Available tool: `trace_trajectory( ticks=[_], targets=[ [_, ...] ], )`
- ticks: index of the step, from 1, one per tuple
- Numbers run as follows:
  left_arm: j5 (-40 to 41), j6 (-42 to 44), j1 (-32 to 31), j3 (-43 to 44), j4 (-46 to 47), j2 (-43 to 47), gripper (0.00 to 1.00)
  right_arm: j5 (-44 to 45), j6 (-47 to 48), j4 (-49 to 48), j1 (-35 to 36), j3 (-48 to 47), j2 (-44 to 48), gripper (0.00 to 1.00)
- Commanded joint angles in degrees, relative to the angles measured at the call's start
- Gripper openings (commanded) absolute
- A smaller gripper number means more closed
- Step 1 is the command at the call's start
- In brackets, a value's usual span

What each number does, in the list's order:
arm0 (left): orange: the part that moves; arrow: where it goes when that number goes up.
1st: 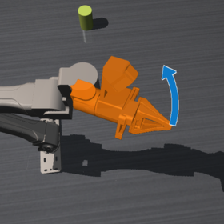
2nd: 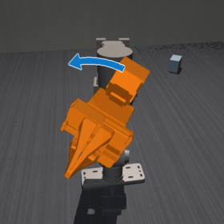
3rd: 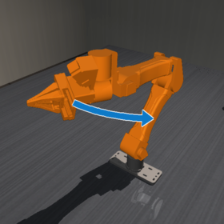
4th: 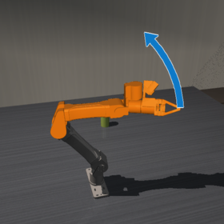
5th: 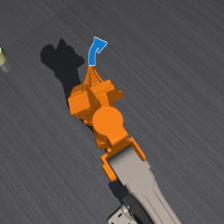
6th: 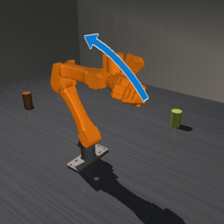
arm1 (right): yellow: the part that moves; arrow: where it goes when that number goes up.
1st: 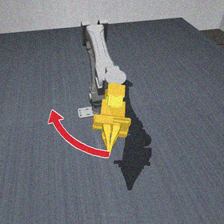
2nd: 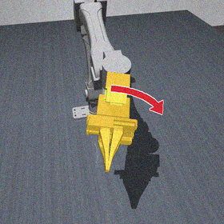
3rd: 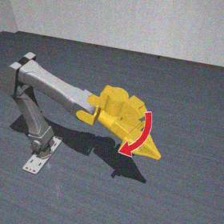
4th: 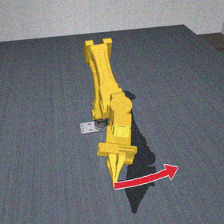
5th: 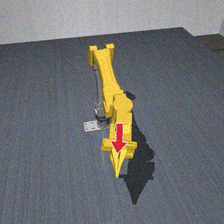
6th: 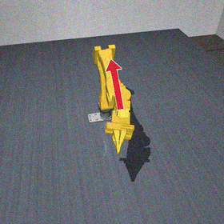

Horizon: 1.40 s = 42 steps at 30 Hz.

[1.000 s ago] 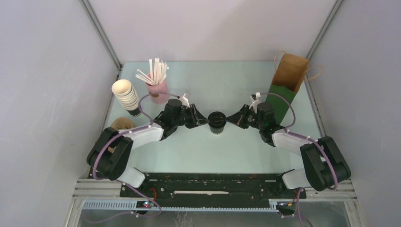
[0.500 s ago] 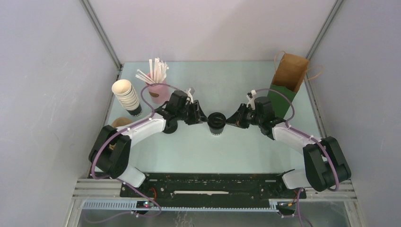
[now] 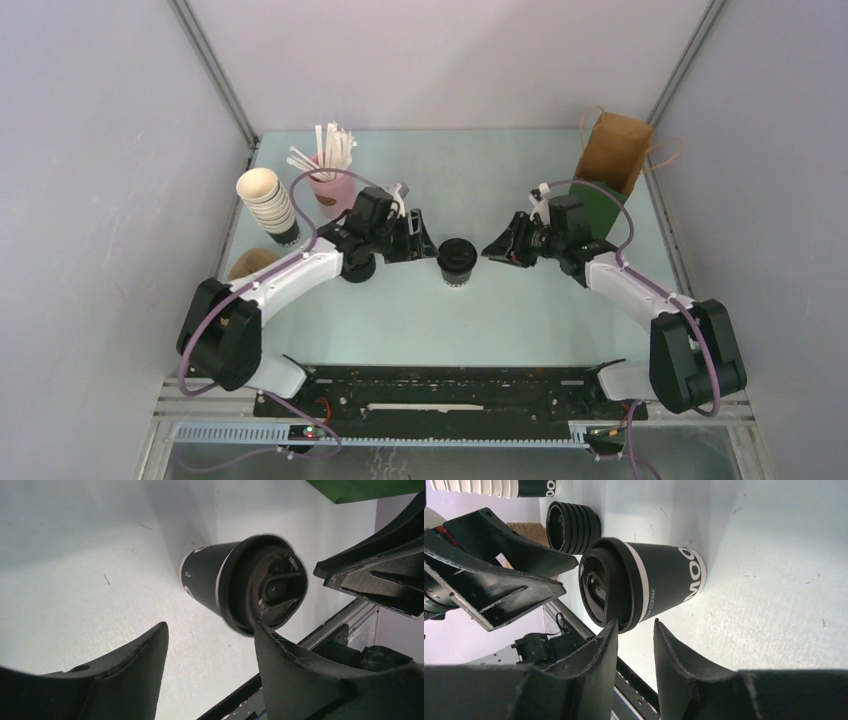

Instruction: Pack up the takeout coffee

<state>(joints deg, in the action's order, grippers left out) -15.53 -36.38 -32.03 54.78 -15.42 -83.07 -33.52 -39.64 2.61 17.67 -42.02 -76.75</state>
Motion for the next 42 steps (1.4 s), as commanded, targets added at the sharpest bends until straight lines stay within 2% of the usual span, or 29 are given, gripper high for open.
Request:
trace_trajectory(
  ticks=[1, 4, 7, 12, 13, 20, 25, 30, 42],
  targets=[
    [1.08, 2.53, -0.22, 4.97, -1.86, 3.77, 0.71, -0.44, 4.78, 4.12, -0.53, -4.16, 3.0, 0.43],
    [1.41, 3.25, -0.38, 6.4, -3.56, 4.54, 0.75, 0.85, 8.75, 8.13, -0.26, -5.39, 4.52, 0.52],
    [1.53, 3.67, -0.4, 6.33, -4.29, 7.32, 0.81, 6.1, 15.35, 13.41, 1.91, -6.99, 7.03, 0.69],
    [4.12, 4.63, -0.4, 4.46, -6.57, 14.82, 0.85, 15.03, 24.95, 21.2, 8.47, -11.66, 8.19, 0.98],
    [4.91, 4.91, -0.4, 3.95, -7.13, 16.77, 0.85, 16.72, 26.22, 22.08, 9.7, -12.6, 7.93, 0.99],
    [8.15, 9.16, -0.49, -0.46, -10.06, 32.87, 0.9, 26.86, 34.05, 26.85, 17.23, -19.82, 2.9, 1.0],
    [10.89, 9.73, -0.47, -1.39, -13.28, 39.9, 0.91, 33.06, 36.86, 29.61, 21.78, -24.93, -3.01, 0.98],
    [11.93, 10.25, -0.49, -1.59, -14.93, 41.92, 0.92, 38.61, 36.85, 32.44, 25.68, -30.42, -9.13, 0.93],
    [11.36, 9.89, -0.49, -2.35, -15.37, 43.0, 0.92, 38.85, 36.81, 32.19, 27.45, -33.78, -14.87, 0.9]
  ],
)
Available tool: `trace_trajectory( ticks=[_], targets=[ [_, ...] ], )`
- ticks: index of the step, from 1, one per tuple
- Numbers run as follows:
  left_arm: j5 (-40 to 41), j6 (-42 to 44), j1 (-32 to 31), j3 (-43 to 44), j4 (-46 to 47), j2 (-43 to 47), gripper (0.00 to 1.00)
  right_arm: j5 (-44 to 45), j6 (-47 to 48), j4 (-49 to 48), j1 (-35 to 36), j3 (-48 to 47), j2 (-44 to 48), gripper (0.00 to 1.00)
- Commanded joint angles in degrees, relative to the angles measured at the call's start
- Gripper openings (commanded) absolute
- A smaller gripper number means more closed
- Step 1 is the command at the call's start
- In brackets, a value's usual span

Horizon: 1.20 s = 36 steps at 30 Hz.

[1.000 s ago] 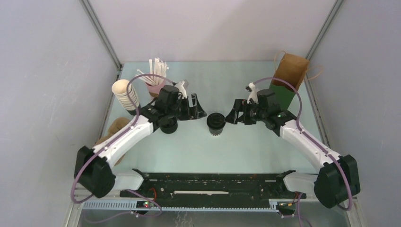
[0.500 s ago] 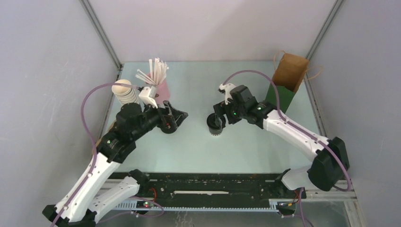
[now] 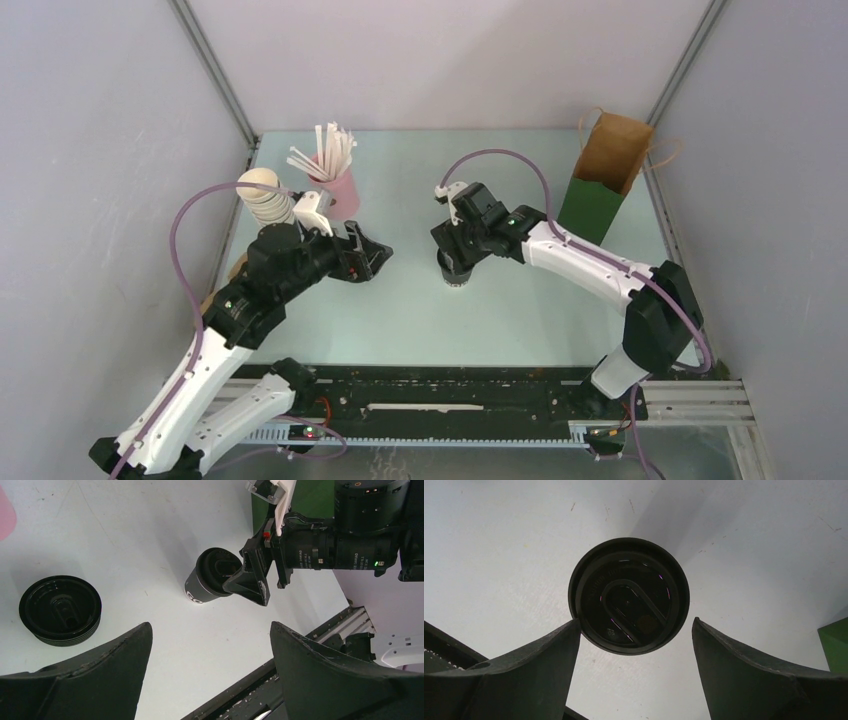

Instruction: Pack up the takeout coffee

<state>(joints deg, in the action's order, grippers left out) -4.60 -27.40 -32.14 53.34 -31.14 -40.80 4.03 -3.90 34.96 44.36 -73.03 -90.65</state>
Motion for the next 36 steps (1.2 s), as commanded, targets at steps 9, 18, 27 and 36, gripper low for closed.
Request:
trace_trajectory(
  ticks=[9, 18, 27, 36],
  targets=[
    [0.03, 0.29, -0.37, -1.15, 1.03, 0.72, 0.92, 0.67, 1.57, -0.67, 1.26, -4.18, -2.92, 0.84],
    [0.49, 0.14, -0.38, -1.46, 0.99, 0.7, 0.92, 0.86, 1.46, -1.14, 1.31, -4.15, -3.19, 0.76],
    [0.4, 0.45, -0.38, -1.56, 0.99, 0.51, 0.92, 2.91, 1.35, -4.07, 1.27, -4.31, -2.97, 0.7],
    [2.2, 1.81, -0.38, -1.19, -0.77, 1.6, 0.93, 5.79, 2.73, -10.57, -0.27, -7.59, -5.56, 0.63]
  ],
)
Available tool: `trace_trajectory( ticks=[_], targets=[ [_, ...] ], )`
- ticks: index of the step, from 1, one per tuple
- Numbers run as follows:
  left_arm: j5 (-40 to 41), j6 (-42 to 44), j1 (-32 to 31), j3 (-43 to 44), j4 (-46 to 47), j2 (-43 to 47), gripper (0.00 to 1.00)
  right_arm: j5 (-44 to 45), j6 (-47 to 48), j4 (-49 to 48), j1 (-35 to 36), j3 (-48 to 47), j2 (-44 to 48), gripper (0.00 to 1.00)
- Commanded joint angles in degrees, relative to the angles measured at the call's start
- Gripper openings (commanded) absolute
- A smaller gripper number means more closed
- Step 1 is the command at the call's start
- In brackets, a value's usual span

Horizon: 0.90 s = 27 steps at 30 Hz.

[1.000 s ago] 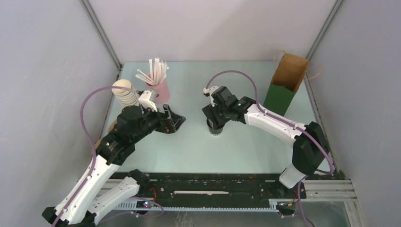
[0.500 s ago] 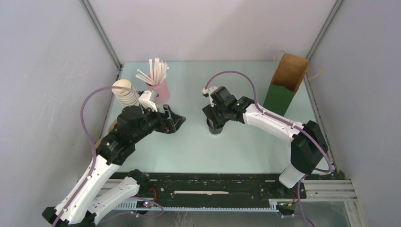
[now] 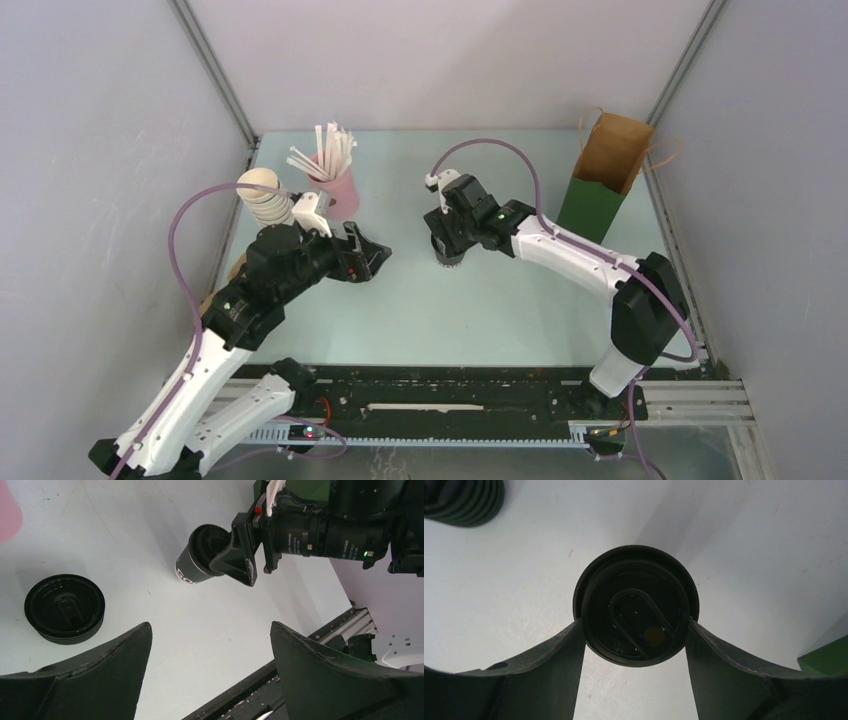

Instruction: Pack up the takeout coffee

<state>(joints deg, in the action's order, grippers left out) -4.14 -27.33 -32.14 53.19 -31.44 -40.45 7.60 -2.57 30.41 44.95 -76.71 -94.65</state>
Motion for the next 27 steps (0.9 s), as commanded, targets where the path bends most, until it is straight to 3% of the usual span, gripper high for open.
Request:
trace_trajectory(
  ticks=[1, 13, 22, 27],
  targets=[
    [1.95, 1.88, -0.36, -1.0, -0.65, 1.49, 0.93, 2.0, 1.65, -6.93, -1.37, -5.07, -2.39, 0.63],
    [4.04, 3.49, -0.29, -1.32, -3.27, 3.61, 0.93, -0.92, 4.37, -2.94, -6.69, -30.22, -21.93, 0.61],
    [5.87, 4.66, -0.2, -1.24, -3.23, 1.93, 0.93, -1.61, 6.23, 6.28, -7.49, -53.33, -36.7, 0.62],
    [5.11, 4.52, -0.11, -1.42, -2.28, 0.95, 0.93, -2.46, 7.21, 6.14, -7.49, -58.25, -41.12, 0.63]
  ],
)
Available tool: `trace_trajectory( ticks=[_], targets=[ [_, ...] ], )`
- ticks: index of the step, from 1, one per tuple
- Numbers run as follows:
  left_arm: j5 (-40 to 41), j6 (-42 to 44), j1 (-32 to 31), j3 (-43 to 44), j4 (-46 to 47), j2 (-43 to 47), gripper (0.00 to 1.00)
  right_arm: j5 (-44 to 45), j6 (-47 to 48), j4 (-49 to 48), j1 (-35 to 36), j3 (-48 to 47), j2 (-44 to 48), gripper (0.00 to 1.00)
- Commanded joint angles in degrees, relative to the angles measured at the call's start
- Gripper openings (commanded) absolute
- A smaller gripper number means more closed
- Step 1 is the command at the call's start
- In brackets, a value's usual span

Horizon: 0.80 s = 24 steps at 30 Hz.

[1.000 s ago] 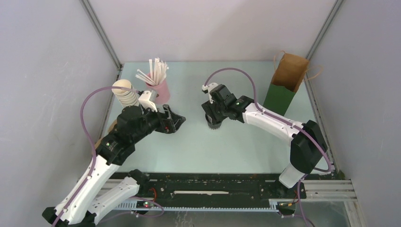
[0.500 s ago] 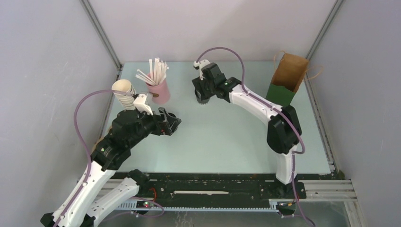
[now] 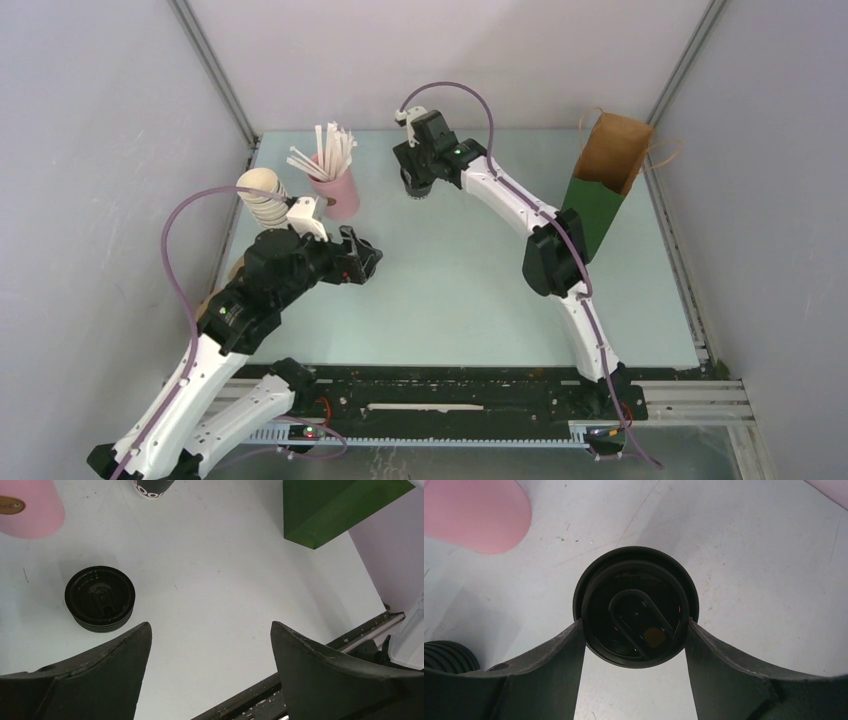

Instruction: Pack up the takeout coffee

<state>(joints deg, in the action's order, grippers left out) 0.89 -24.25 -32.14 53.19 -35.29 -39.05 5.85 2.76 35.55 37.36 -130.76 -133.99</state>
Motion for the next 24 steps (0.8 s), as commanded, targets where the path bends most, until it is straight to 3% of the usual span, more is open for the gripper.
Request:
trace_trajectory(
  ticks=[1, 7, 18, 21, 24],
  targets=[
    [0.08, 1.43, -0.11, -1.52, 1.68, -0.54, 0.93, -0.85, 2.01, 0.53, 0.08, -4.73, -2.26, 0.63],
    [-0.12, 1.24, -0.12, -1.93, 1.68, -0.72, 0.93, -3.14, 1.87, 1.18, -0.38, -10.44, -6.19, 0.62],
    [0.21, -0.01, -0.04, -2.06, 2.14, -0.12, 0.93, -1.86, 3.25, 1.36, 0.62, -10.57, -8.14, 0.67],
    [0.17, -0.01, -0.04, -1.96, 2.17, -0.12, 0.93, -1.77, 3.21, 1.21, 0.68, -10.63, -8.32, 0.72],
    [0.09, -0.09, -0.02, -2.09, 1.99, 0.14, 0.93, -1.61, 3.21, 1.2, 0.93, -10.96, -8.06, 0.84]
  ],
)
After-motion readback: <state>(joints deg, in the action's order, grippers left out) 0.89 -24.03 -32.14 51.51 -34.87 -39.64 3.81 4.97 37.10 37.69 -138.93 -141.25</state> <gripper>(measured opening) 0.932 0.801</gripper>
